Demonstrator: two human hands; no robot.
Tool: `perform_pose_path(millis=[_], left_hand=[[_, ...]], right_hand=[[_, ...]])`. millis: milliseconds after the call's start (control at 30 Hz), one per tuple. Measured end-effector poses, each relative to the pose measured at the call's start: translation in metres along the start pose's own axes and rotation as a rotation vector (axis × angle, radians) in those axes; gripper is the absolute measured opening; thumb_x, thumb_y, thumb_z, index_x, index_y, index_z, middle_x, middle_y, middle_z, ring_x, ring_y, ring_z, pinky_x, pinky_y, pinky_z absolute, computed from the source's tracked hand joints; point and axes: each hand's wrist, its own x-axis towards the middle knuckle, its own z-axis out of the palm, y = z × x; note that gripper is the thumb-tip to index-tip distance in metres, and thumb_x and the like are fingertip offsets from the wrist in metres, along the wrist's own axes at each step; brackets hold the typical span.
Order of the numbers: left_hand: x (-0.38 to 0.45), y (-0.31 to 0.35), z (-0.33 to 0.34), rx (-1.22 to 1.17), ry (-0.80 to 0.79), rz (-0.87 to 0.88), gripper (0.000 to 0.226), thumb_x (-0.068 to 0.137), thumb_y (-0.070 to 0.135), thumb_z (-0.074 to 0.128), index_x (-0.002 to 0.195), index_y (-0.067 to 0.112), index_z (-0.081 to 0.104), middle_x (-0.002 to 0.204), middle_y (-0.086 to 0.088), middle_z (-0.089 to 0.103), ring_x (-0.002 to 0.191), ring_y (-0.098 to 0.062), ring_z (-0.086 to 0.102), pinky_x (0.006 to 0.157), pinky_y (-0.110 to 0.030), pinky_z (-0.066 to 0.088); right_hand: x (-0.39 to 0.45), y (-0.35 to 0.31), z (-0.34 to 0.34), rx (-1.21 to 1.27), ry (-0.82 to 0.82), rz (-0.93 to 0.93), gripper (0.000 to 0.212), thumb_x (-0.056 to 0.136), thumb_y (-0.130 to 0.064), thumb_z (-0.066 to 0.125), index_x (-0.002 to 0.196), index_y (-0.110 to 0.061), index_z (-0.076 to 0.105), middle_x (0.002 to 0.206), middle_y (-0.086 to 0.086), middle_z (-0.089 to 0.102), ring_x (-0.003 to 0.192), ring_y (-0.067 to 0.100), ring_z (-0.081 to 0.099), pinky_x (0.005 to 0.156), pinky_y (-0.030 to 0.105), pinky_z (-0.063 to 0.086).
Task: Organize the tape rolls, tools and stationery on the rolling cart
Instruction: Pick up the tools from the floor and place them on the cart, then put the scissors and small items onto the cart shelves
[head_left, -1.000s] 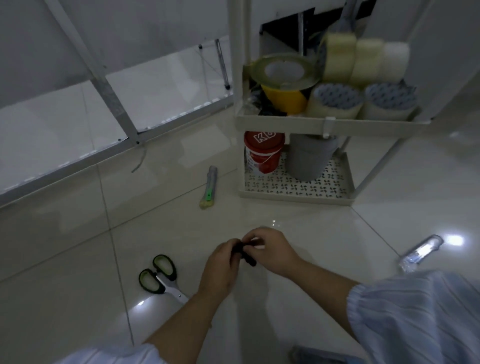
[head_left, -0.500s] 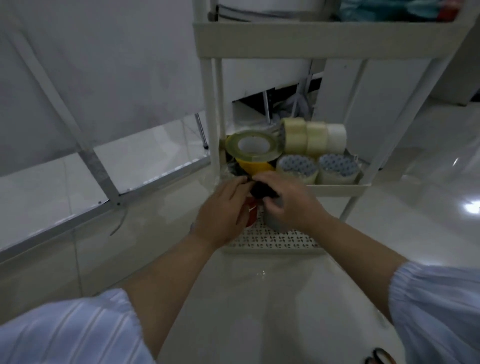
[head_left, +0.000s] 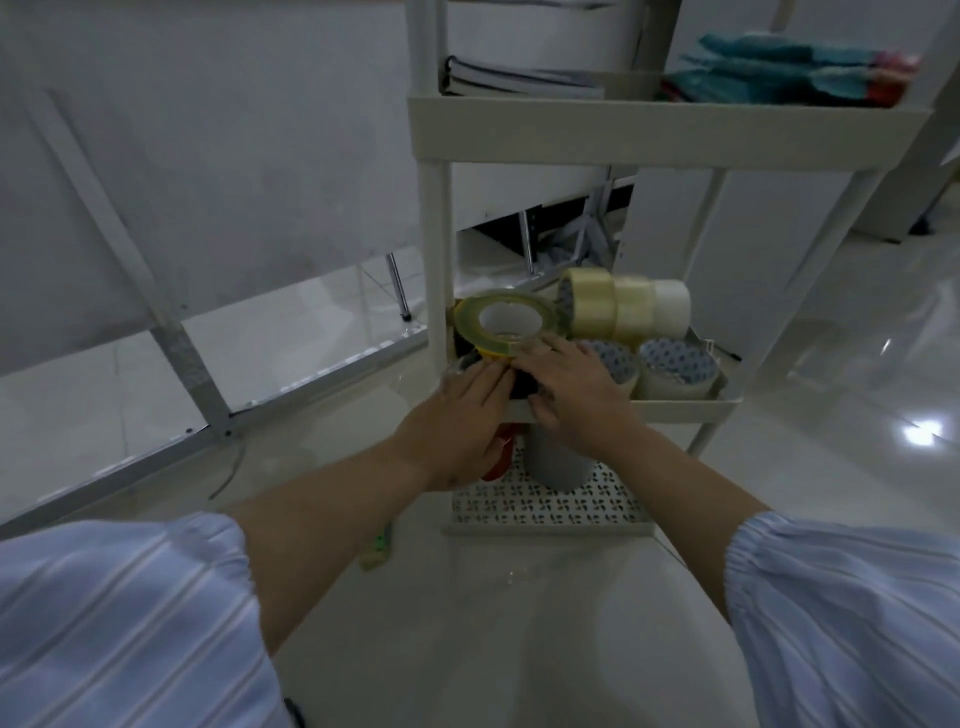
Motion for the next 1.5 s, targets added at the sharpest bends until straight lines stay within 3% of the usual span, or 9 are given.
perform_pose_path(millis=[100, 267, 367, 467, 600, 767, 1067, 1367, 1500], left_hand=[[-0.023, -0.004, 0.005, -0.006, 0.075, 0.121, 0.062, 0.084, 0.028, 0.037, 0.136, -0.006, 0.033, 0.141, -0.025, 0.04, 0.131, -0.037, 0.04, 0.105, -0.046, 0.036], [-0.073, -0.017, 0.036, -0.204, 0.134, 0.049, 0.057, 0.085, 0.027, 0.043, 0.135, 0.0, 0.033, 0.142, -0.021, 0.039, 0.135, -0.027, 0.023, 0.113, -0.035, 0.025], [-0.101, -0.029, 0.061, -0.262, 0.097, -0.009, 0.054, 0.085, 0.026, 0.042, 0.134, 0.003, 0.036, 0.141, -0.013, 0.036, 0.135, -0.025, 0.022, 0.115, -0.022, 0.013], [-0.129, -0.044, 0.089, -0.311, 0.04, -0.123, 0.055, 0.086, 0.026, 0.043, 0.135, 0.006, 0.031, 0.141, -0.016, 0.037, 0.133, -0.026, 0.024, 0.113, -0.032, 0.026], [-0.159, -0.057, 0.105, -0.329, -0.049, -0.22, 0.06, 0.088, 0.032, 0.038, 0.141, 0.01, 0.021, 0.144, 0.001, 0.023, 0.13, -0.02, 0.024, 0.111, -0.024, 0.019], [-0.176, -0.067, 0.124, -0.429, -0.247, -0.394, 0.067, 0.095, 0.024, 0.043, 0.145, 0.012, 0.0, 0.154, -0.003, 0.006, 0.14, -0.013, 0.007, 0.097, -0.006, -0.004], [-0.165, -0.109, 0.171, -0.333, -0.388, -0.433, 0.075, 0.095, 0.03, 0.042, 0.145, 0.005, -0.008, 0.157, -0.012, -0.006, 0.145, -0.026, -0.004, 0.116, -0.032, 0.002], [-0.174, -0.113, 0.21, -0.453, -0.352, -0.382, 0.076, 0.092, 0.024, 0.05, 0.145, 0.002, 0.0, 0.156, -0.017, 0.001, 0.144, -0.028, 0.001, 0.113, -0.027, -0.003], [-0.222, -0.101, 0.219, -0.527, -0.228, -0.259, 0.066, 0.082, 0.031, 0.046, 0.138, 0.004, 0.024, 0.138, -0.029, 0.04, 0.131, -0.028, 0.022, 0.114, -0.03, 0.014]], right_hand=[[-0.006, -0.002, 0.004, 0.061, 0.122, 0.012, 0.038, 0.074, -0.019, 0.043, 0.106, -0.007, 0.06, 0.117, 0.016, 0.061, 0.109, 0.036, 0.054, 0.093, 0.048, 0.045], [-0.03, -0.032, 0.015, 0.149, 0.27, -0.047, 0.026, 0.076, -0.01, 0.054, 0.1, -0.003, 0.062, 0.096, 0.015, 0.065, 0.088, 0.029, 0.056, 0.077, 0.035, 0.044], [-0.045, -0.052, 0.034, 0.191, 0.186, -0.083, 0.022, 0.076, -0.011, 0.053, 0.096, -0.006, 0.062, 0.088, 0.013, 0.065, 0.081, 0.029, 0.057, 0.069, 0.037, 0.047], [-0.057, -0.071, 0.058, 0.269, 0.064, -0.084, 0.022, 0.078, -0.011, 0.049, 0.095, -0.006, 0.062, 0.084, 0.013, 0.064, 0.078, 0.028, 0.056, 0.064, 0.036, 0.048], [-0.068, -0.095, 0.092, 0.401, -0.107, -0.032, 0.029, 0.077, -0.012, 0.043, 0.098, -0.004, 0.061, 0.087, 0.017, 0.065, 0.084, 0.02, 0.047, 0.071, 0.026, 0.037], [-0.071, -0.12, 0.13, 0.496, -0.215, 0.07, 0.033, 0.077, -0.008, 0.046, 0.107, -0.003, 0.059, 0.101, 0.017, 0.064, 0.097, 0.028, 0.057, 0.084, 0.029, 0.042], [-0.047, -0.142, 0.202, 0.56, -0.323, 0.244, 0.052, 0.085, -0.002, 0.051, 0.134, -0.001, 0.035, 0.137, 0.019, 0.044, 0.128, 0.03, 0.04, 0.108, 0.028, 0.025], [-0.057, -0.156, 0.248, 0.579, -0.539, 0.281, 0.056, 0.078, -0.025, 0.043, 0.127, 0.003, 0.045, 0.121, 0.025, 0.055, 0.111, 0.039, 0.052, 0.098, 0.033, 0.035], [-0.09, -0.184, 0.255, 0.58, -0.608, 0.198, 0.055, 0.073, -0.03, 0.042, 0.115, 0.004, 0.054, 0.105, 0.024, 0.065, 0.094, 0.039, 0.062, 0.092, 0.035, 0.04]])
